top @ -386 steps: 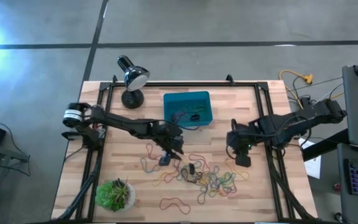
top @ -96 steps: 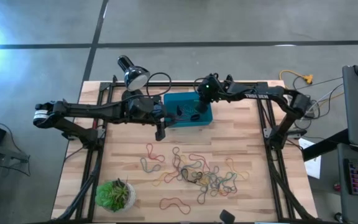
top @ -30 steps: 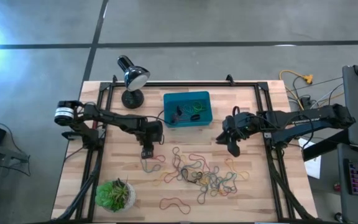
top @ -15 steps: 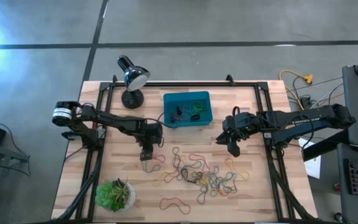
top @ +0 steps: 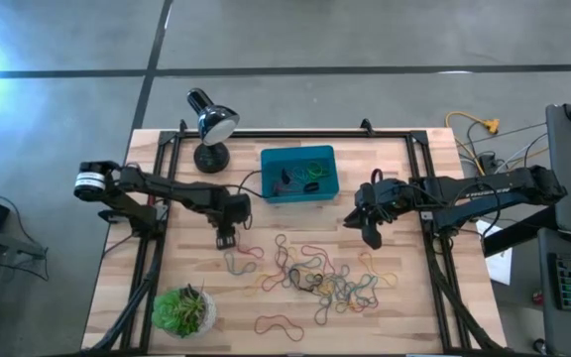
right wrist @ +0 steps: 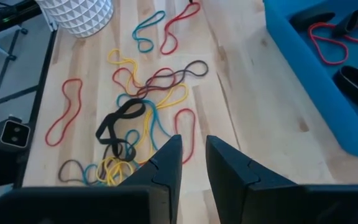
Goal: Pick and place rubber bands into bin
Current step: Put the red rubber band into the blue bin
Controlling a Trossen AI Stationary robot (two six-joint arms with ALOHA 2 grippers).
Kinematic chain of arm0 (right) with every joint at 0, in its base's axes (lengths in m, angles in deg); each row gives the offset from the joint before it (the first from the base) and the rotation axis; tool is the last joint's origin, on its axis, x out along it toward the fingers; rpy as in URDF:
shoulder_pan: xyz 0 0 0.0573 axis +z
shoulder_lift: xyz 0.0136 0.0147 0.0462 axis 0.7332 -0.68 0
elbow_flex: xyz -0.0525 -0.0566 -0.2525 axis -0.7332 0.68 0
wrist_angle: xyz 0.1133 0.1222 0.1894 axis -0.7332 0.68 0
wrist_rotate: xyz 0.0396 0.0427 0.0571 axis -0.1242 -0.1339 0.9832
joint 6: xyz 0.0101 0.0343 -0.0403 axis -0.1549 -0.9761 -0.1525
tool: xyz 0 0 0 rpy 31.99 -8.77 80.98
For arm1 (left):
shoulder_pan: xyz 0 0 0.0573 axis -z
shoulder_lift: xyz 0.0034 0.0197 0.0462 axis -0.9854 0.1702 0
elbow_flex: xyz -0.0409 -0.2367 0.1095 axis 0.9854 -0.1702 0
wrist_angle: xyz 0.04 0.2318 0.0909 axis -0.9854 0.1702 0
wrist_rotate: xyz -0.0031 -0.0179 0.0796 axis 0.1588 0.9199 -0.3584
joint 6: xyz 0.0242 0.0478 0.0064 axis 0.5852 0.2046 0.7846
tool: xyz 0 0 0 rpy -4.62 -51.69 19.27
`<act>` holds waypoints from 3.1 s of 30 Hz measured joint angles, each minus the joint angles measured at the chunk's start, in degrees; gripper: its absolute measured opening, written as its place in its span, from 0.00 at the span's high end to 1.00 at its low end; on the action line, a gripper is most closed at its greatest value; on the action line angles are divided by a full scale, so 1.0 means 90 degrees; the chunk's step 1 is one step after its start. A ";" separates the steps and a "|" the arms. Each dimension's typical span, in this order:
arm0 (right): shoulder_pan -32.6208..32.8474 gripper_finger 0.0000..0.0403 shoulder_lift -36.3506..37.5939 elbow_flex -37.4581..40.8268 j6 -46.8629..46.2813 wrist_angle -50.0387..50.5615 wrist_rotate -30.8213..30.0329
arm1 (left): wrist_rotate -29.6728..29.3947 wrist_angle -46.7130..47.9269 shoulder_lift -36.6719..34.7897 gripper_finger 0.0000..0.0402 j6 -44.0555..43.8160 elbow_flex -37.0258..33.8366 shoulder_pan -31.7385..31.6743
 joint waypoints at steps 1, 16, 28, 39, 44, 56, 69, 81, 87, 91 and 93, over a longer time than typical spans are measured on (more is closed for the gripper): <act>0.0001 0.84 0.0000 0.0000 0.0004 -0.0001 -0.0035 | 0.0000 -0.0113 -0.0002 0.71 -0.0041 -0.0055 0.0000; 0.0000 0.84 0.0000 0.0000 -0.0006 -0.0002 -0.0118 | 0.0998 -0.0730 -0.0006 0.71 -0.0309 -0.0332 0.0005; 0.0000 0.86 -0.0005 0.0000 -0.0006 0.0000 -0.0127 | 0.1677 -0.1529 0.0213 0.71 -0.0302 -0.0401 0.0370; 0.0000 0.85 -0.0007 0.0000 -0.0006 -0.0002 -0.0139 | 0.1722 -0.2454 0.0552 0.71 -0.0311 -0.0317 0.0782; 0.0000 0.85 -0.0007 0.0000 -0.0006 0.0000 -0.0139 | 0.1702 -0.2614 0.0562 0.71 -0.0308 -0.0319 0.0819; 0.0000 0.85 -0.0007 0.0000 -0.0006 -0.0001 -0.0137 | 0.1491 -0.2951 0.0625 0.71 -0.0020 -0.0321 0.0918; 0.0002 0.85 -0.0005 0.0000 -0.0055 0.0013 -0.0132 | 0.0582 -0.2971 0.1337 0.77 0.0050 -0.0295 0.1311; 0.0002 0.85 -0.0005 0.0000 -0.0053 0.0022 -0.0132 | -0.0300 -0.2772 0.1371 0.99 0.0027 -0.0289 0.1341; 0.0002 0.85 -0.0005 0.0000 -0.0054 0.0021 -0.0132 | -0.0547 -0.2645 0.1283 1.00 0.0030 -0.0093 0.1333; 0.0002 0.86 -0.0005 0.0000 -0.0053 0.0022 -0.0132 | -0.0915 -0.2641 0.1034 1.00 0.0034 0.0109 0.1333; 0.0002 0.85 -0.0005 0.0000 -0.0053 0.0022 -0.0135 | -0.1319 -0.2648 0.0882 1.00 0.0064 0.0175 0.1333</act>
